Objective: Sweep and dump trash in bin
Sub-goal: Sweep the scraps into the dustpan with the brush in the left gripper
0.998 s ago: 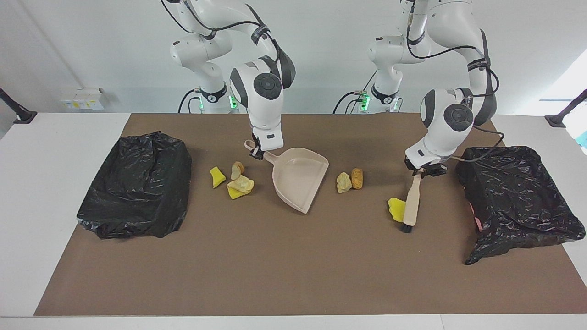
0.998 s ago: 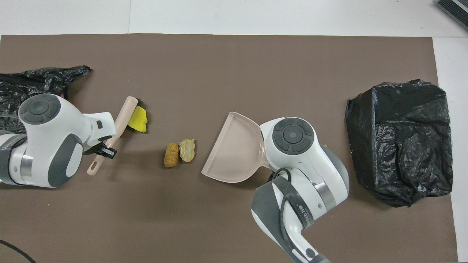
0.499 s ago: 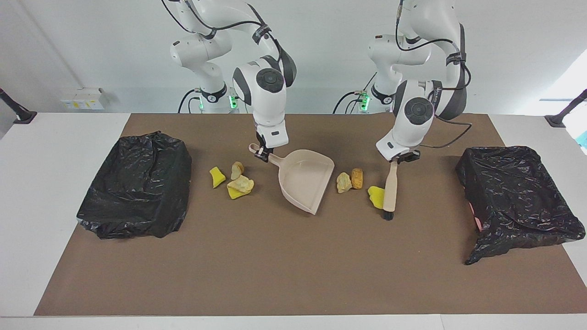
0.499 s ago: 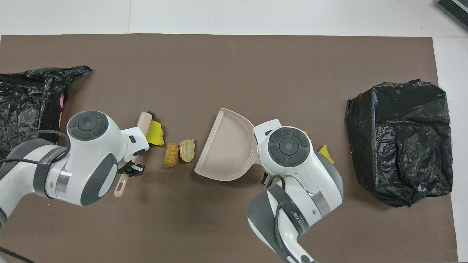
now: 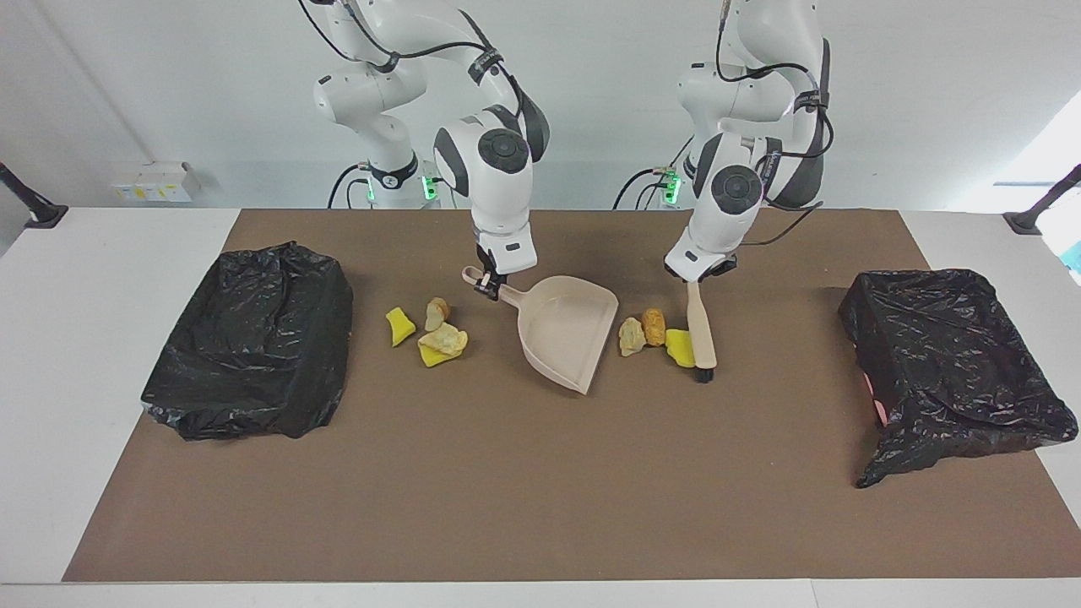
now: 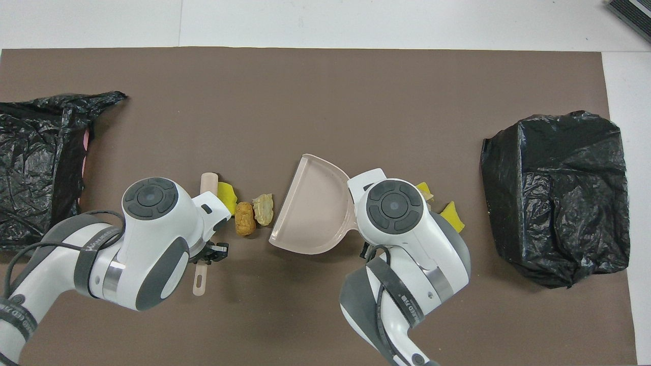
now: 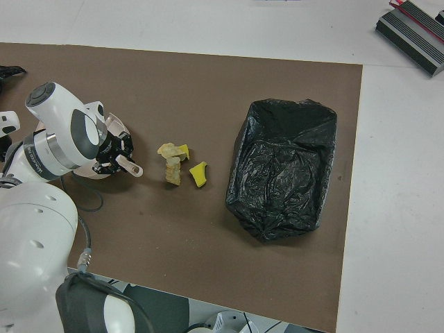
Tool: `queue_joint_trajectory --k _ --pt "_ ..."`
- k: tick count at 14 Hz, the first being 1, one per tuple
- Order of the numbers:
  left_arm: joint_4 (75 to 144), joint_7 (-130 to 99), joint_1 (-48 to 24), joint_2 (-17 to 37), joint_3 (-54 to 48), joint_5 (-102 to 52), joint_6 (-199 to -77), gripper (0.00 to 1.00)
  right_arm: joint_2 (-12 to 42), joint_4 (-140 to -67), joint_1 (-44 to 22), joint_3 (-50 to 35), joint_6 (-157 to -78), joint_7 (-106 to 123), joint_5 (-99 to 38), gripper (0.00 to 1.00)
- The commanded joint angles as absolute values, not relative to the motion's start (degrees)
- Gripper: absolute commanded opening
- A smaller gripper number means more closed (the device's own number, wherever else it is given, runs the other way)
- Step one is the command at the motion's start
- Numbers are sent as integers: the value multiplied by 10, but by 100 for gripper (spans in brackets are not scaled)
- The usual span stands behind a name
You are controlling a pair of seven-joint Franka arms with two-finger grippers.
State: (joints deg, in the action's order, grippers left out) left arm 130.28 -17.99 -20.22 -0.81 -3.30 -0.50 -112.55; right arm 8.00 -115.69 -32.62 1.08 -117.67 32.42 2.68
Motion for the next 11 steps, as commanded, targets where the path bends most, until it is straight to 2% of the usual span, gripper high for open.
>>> queue_joint_trajectory --k 1,5,11 --pt "1320 -181 -220 -22 -25 -19 -1127 0 88 -1161 -337 9 -1192 302 35 0" --pt "1320 -179 -245 -23 -25 -52 -1143 0 88 -1160 -337 9 -1191 301 35 0" --pt "1307 -178 -364 -23 -25 -116 -1186 0 88 -1160 -337 9 -1190 298 35 0"
